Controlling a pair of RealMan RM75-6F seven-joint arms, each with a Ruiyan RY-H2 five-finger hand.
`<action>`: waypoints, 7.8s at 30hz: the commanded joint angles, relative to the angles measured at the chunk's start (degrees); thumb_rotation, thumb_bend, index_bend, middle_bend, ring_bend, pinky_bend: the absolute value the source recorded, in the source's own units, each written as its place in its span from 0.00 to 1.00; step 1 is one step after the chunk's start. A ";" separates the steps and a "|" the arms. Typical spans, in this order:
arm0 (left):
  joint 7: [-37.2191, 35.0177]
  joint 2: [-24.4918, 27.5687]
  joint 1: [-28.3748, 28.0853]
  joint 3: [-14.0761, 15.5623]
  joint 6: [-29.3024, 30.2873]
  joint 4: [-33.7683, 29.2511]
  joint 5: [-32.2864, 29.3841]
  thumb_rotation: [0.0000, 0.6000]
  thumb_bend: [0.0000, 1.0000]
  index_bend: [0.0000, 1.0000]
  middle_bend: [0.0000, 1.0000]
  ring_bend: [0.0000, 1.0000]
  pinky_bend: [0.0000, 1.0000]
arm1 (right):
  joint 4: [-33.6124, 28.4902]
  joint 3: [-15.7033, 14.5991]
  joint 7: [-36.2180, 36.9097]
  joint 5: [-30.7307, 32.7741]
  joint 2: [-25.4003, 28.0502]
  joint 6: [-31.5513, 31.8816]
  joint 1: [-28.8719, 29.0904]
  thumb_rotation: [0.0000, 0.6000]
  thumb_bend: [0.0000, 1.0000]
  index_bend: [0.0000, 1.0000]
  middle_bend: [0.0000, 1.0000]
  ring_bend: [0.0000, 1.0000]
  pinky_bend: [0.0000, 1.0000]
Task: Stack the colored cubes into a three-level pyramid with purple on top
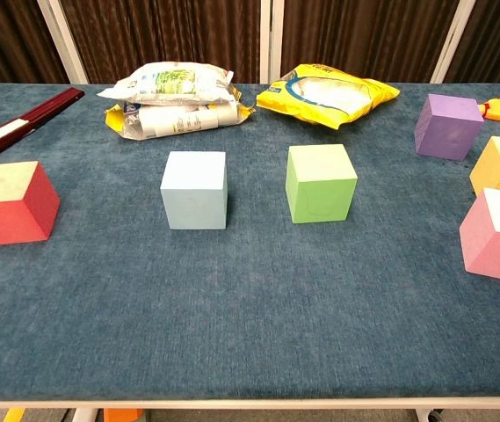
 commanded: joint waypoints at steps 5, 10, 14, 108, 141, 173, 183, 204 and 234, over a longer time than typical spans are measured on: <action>-1.20 -0.27 -0.38 -0.11 -0.75 1.17 -0.07 1.00 0.02 0.11 0.05 0.00 0.02 | -2.93 0.72 -1.77 0.00 0.41 -1.37 1.23 1.00 0.00 0.00 0.00 0.00 0.00; -0.08 -0.02 -0.63 0.05 -0.82 0.08 0.71 1.00 0.02 0.11 0.05 0.00 0.02 | -4.95 1.38 -1.81 -1.80 1.55 -2.30 3.15 1.00 0.00 0.00 0.01 0.00 0.00; 0.38 0.13 -0.57 0.16 -0.51 -1.06 1.21 1.00 0.02 0.10 0.05 0.00 0.03 | -7.52 2.15 -3.32 -1.84 2.56 -4.25 4.93 1.00 0.00 0.00 0.03 0.00 0.00; -8.15 -2.14 -3.07 -0.19 -6.25 6.74 -2.63 1.00 0.02 0.10 0.05 0.00 0.02 | 1.99 6.06 -2.66 6.67 -2.88 -40.95 37.64 1.00 0.00 0.00 0.18 0.00 0.00; -9.75 -2.53 -3.10 0.08 -6.71 8.00 -3.15 1.00 0.02 0.10 0.05 0.00 0.02 | 2.64 5.95 -3.88 9.59 -5.37 -40.77 40.45 1.00 0.01 0.00 0.47 0.03 0.00; -8.27 0.62 -8.56 -4.35 -10.69 -8.55 -4.09 1.00 0.01 0.09 0.05 0.00 0.03 | -3.38 6.01 2.31 6.49 0.52 -35.29 39.63 1.00 0.00 0.00 0.06 0.00 0.00; 6.08 -7.35 -17.25 -10.46 -19.22 -15.47 -16.54 1.00 0.01 0.08 0.06 0.00 0.03 | -10.55 9.06 -0.71 10.10 8.15 -24.48 33.26 1.00 0.00 0.00 0.06 0.00 0.00; 8.19 -24.18 -27.78 -16.99 -25.03 -0.10 -32.08 1.00 0.02 0.08 0.10 0.00 0.03 | -6.33 8.03 5.47 9.59 9.08 -22.12 28.60 1.00 0.00 0.00 0.06 0.00 0.00; 2.54 -31.57 -36.31 -20.27 -29.09 9.07 -34.86 1.00 0.15 0.10 0.44 0.05 0.03 | -1.12 7.44 9.30 9.04 7.44 -24.94 28.27 1.00 0.00 0.00 0.07 0.00 0.00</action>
